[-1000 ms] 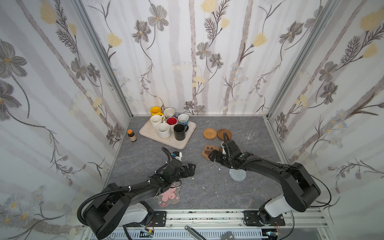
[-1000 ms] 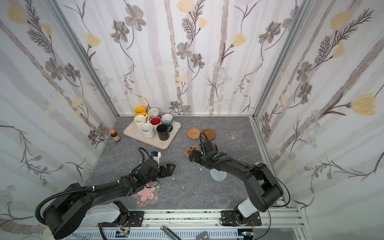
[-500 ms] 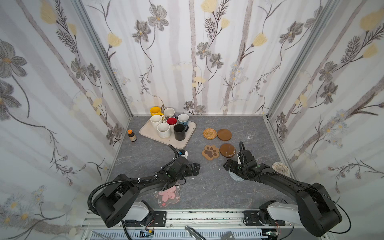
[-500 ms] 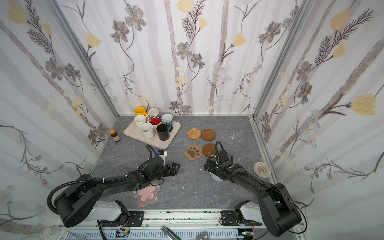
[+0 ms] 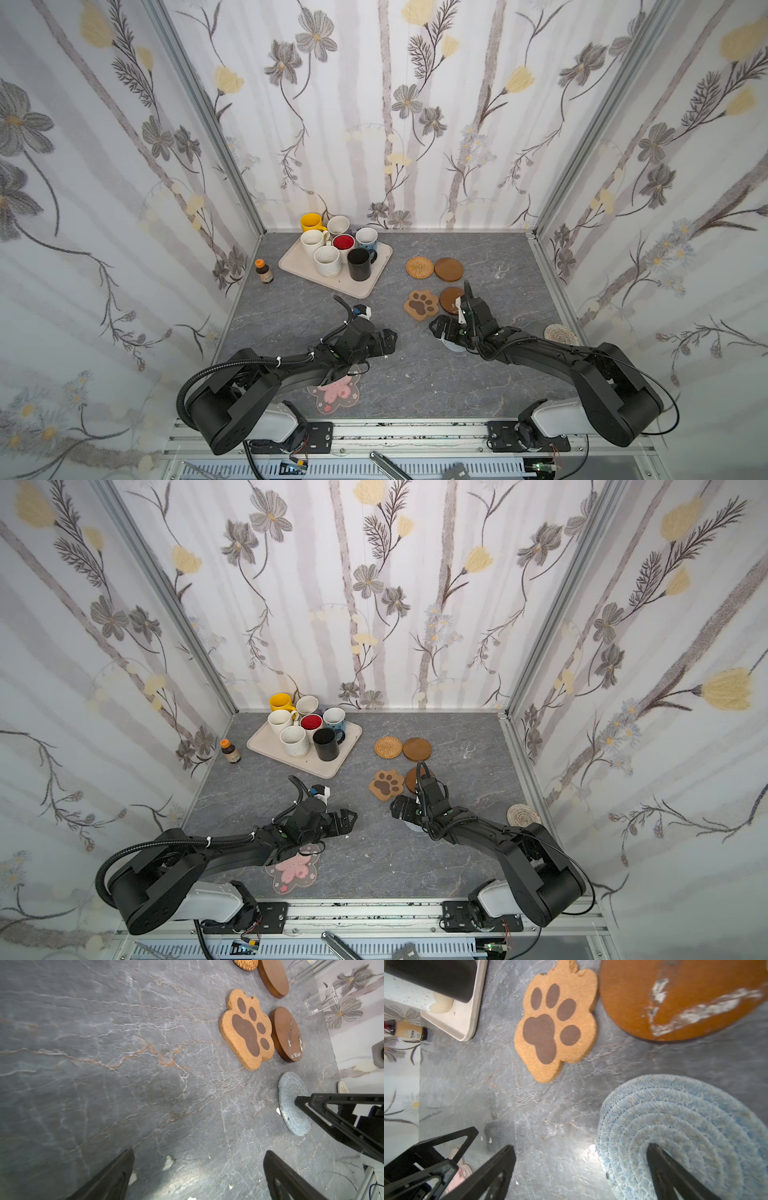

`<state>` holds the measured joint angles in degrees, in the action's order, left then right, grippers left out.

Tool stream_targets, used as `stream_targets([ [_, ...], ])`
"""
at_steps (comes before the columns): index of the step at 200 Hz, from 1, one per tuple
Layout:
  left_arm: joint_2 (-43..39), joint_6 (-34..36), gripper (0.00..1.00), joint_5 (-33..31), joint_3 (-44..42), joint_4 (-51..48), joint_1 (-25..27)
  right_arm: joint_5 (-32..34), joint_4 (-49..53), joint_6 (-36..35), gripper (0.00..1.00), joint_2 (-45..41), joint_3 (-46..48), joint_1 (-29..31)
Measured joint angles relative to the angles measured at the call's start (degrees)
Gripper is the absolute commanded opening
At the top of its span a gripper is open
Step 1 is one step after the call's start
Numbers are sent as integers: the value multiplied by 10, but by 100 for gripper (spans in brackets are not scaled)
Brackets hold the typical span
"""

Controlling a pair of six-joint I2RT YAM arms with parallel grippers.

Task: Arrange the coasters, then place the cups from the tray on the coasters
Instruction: 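Push the light-blue woven coaster with the right gripper toward the paw-print coaster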

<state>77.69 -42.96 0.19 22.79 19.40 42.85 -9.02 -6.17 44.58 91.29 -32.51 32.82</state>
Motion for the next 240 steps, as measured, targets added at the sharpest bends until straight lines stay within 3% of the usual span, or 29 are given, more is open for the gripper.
stream_targets([
  [63,-95,-9,100,-12,-28,-43,-28,-30,-65,27,100,84,-55,62],
  [128,-98,-5,100,-19,-33,-68,-43,-41,-101,57,100,94,-49,102],
  [240,-115,10,100,-14,-32,-80,-64,-87,-105,57,100,165,-122,67],
])
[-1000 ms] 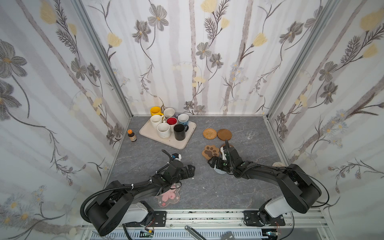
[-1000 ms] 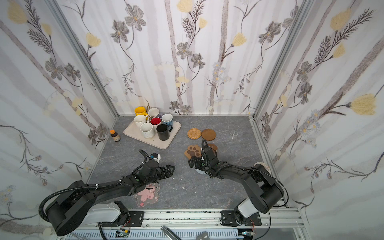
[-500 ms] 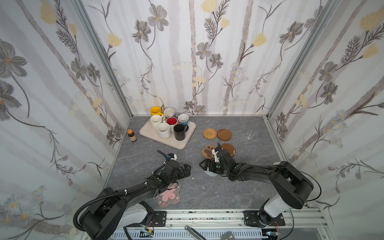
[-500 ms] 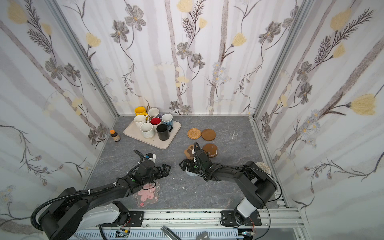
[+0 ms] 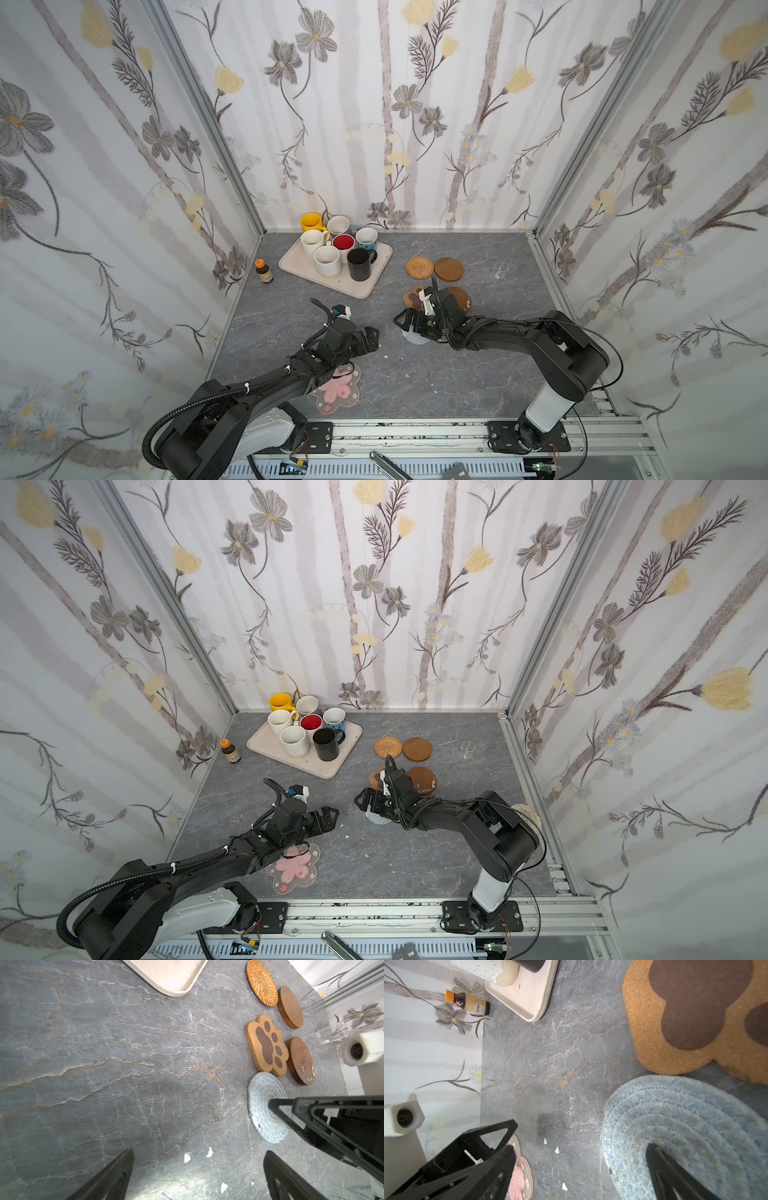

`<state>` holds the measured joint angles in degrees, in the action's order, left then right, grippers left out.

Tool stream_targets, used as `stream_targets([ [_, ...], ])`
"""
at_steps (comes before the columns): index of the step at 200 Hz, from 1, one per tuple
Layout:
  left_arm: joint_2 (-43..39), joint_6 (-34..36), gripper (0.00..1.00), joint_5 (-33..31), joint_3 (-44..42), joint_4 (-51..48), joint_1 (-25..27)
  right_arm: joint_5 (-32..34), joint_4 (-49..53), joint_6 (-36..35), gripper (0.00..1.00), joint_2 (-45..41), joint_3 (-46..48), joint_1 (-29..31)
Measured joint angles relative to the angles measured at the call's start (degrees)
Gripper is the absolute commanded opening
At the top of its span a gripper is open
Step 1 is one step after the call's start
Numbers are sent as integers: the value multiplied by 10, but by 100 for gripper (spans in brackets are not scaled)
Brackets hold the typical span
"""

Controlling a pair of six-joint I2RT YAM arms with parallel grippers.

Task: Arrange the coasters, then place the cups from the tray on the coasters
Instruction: 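Push the light-blue woven coaster with the right gripper toward the paw-print coaster, then lower the left gripper onto the pink flower coaster while the right gripper holds position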

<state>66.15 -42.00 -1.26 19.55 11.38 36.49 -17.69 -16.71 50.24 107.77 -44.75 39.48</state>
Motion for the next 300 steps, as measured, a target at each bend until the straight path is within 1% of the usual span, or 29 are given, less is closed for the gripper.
stream_targets([
  [39,-2,7,100,0,2,-19,-5,-20,20,-15,100,3,-15,-7],
  [72,-16,0,100,-17,1,-57,-6,-25,17,-41,100,-16,2,0],
  [114,-68,-8,100,-49,2,-137,-6,-32,31,-75,100,-65,11,3],
  [139,-106,-24,100,-71,7,-190,-6,-34,42,-96,100,-86,6,3],
  [155,-124,-35,93,-78,9,-218,-4,-34,46,-111,100,-98,0,3],
  [167,-127,-44,90,-83,11,-239,0,-34,49,-120,100,-108,-2,3],
  [201,-102,-78,87,-98,28,-289,50,-33,62,-144,100,-126,4,3],
  [246,-56,-137,89,-119,57,-353,132,-34,60,-158,100,-143,49,-4],
  [273,-36,-172,89,-137,74,-399,166,-34,52,-162,100,-155,69,-5],
  [300,-26,-202,88,-146,76,-430,183,-41,36,-164,100,-157,86,-11],
])
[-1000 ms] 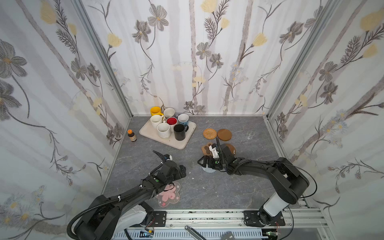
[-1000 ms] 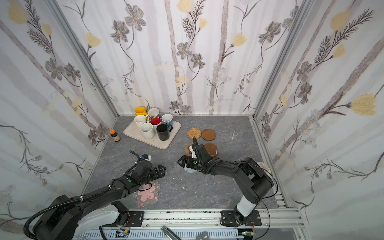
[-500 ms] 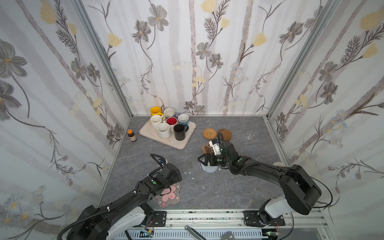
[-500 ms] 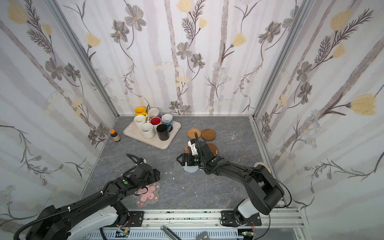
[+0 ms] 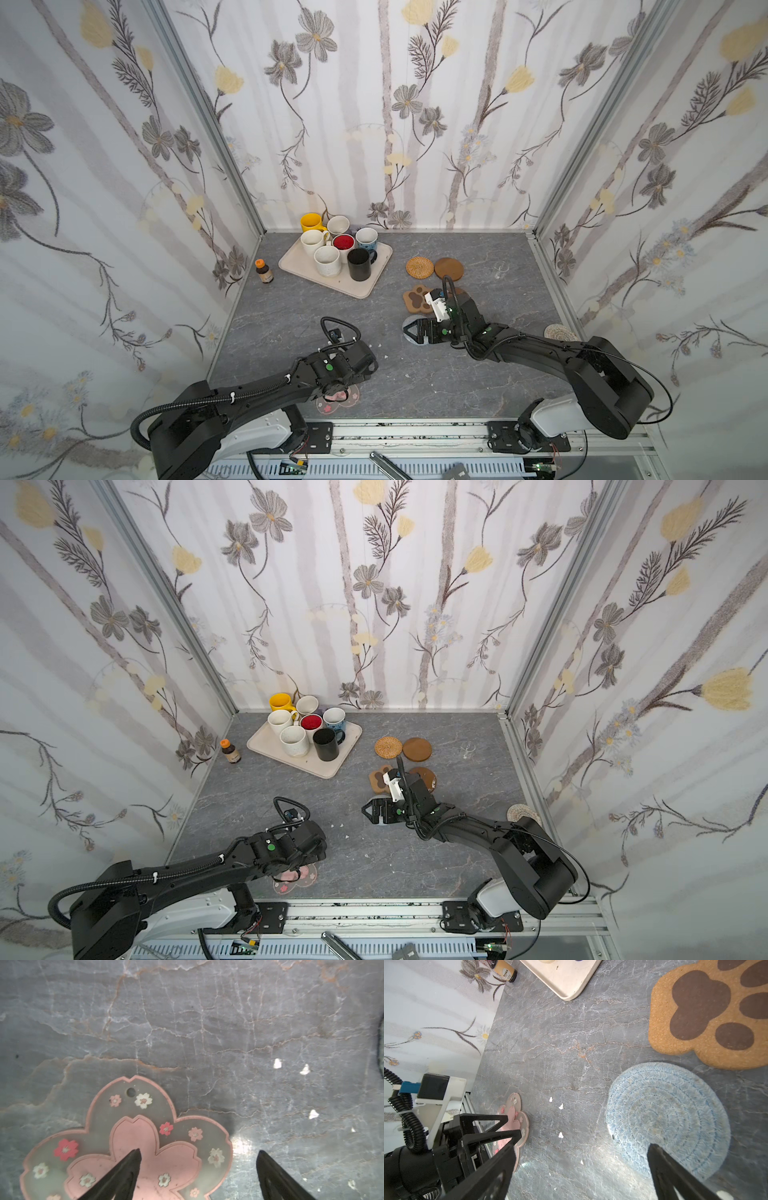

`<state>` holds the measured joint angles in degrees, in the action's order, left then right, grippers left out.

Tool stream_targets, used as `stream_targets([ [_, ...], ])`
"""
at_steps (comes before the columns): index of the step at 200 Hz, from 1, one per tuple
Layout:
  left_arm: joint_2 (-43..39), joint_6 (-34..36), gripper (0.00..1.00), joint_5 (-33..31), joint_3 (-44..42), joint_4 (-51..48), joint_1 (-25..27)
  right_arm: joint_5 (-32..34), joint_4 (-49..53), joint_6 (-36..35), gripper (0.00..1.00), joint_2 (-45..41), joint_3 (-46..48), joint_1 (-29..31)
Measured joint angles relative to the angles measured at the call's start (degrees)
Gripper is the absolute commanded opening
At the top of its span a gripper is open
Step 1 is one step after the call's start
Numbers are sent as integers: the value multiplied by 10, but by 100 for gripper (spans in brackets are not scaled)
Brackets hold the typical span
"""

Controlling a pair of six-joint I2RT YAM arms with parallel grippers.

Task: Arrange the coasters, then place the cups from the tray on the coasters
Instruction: 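Lower the left gripper onto the pink flower coaster while the right gripper holds position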

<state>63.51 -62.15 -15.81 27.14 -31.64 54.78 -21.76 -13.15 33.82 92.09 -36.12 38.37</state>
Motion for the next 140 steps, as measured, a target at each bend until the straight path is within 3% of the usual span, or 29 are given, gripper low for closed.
stream_targets([
  [76,101,-17,91,-20,52,-24,23,-20,-27,0,100,-48,34,-25],
  [140,145,-27,84,-44,61,-24,40,-26,-33,0,100,-62,49,-36],
])
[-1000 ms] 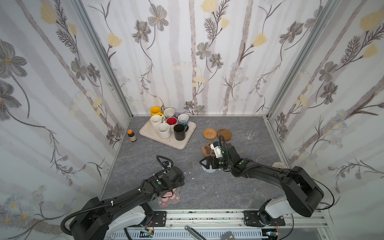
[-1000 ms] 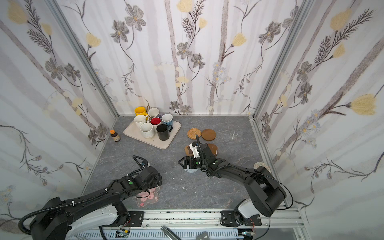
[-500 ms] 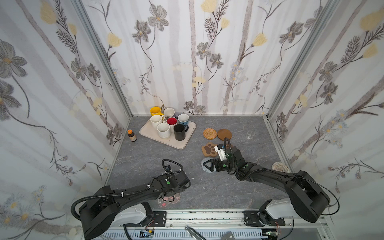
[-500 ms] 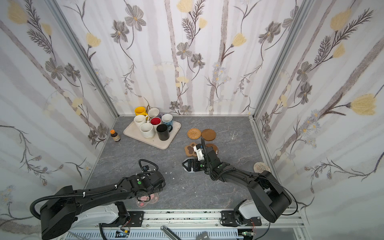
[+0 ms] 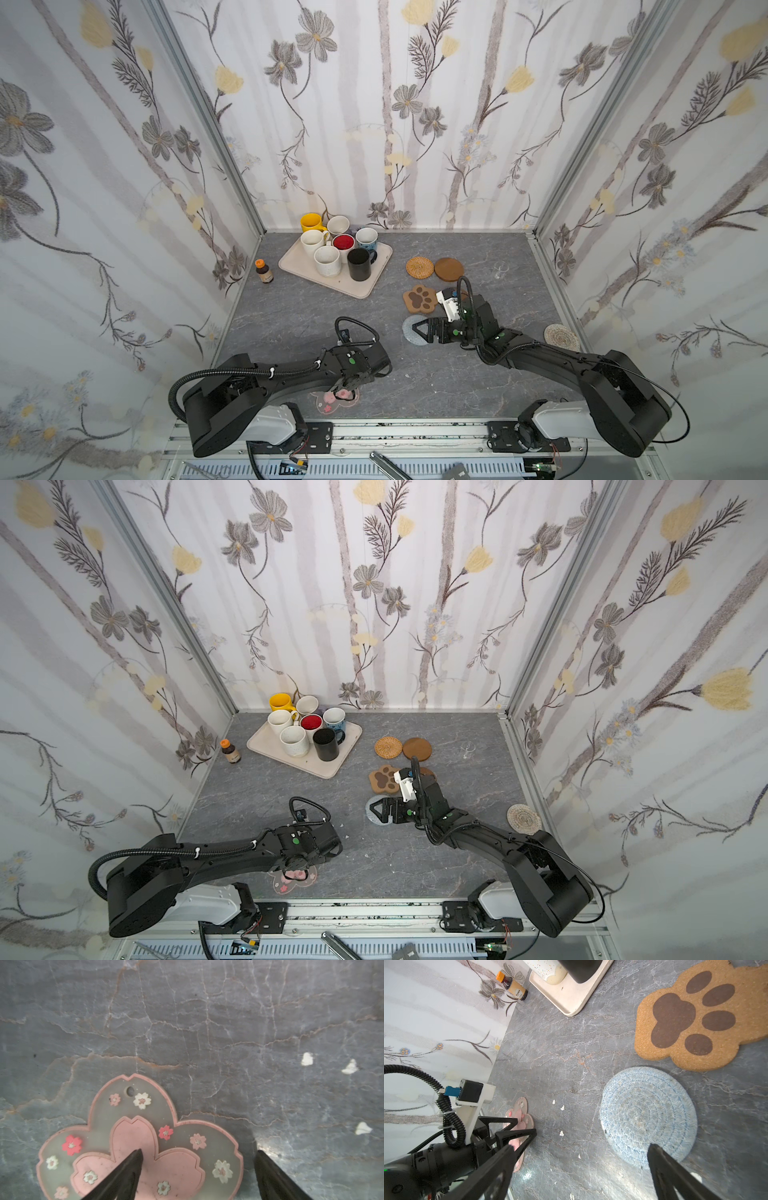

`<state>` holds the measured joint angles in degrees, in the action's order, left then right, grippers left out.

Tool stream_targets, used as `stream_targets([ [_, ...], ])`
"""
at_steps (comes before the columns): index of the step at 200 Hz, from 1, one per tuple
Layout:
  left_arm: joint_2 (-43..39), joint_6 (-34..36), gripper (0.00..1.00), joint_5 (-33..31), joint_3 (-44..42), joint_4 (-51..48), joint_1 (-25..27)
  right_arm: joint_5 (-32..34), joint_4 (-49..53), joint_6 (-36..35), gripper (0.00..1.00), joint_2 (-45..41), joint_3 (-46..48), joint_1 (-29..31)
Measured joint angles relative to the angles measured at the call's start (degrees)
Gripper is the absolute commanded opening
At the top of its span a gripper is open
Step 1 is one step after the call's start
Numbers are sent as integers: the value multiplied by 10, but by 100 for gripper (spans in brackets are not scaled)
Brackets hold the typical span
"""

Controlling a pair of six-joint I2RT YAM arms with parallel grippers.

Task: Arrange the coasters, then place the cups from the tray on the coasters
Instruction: 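Lower the left gripper onto the pink flower coaster while the right gripper holds position, then close the left gripper on the edge of the pink flower coaster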

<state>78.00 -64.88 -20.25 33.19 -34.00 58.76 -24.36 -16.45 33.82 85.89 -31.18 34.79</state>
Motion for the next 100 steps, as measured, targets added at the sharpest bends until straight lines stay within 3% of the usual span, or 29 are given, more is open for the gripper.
stream_targets([
  [52,59,-16,67,-54,21,37,28,-4,-1,0,100,-5,7,-7],
  [74,57,-16,67,-57,19,40,29,-4,-1,1,100,-6,8,-10],
  [100,39,-10,78,-54,6,54,31,-4,-2,2,100,-6,9,-11],
])
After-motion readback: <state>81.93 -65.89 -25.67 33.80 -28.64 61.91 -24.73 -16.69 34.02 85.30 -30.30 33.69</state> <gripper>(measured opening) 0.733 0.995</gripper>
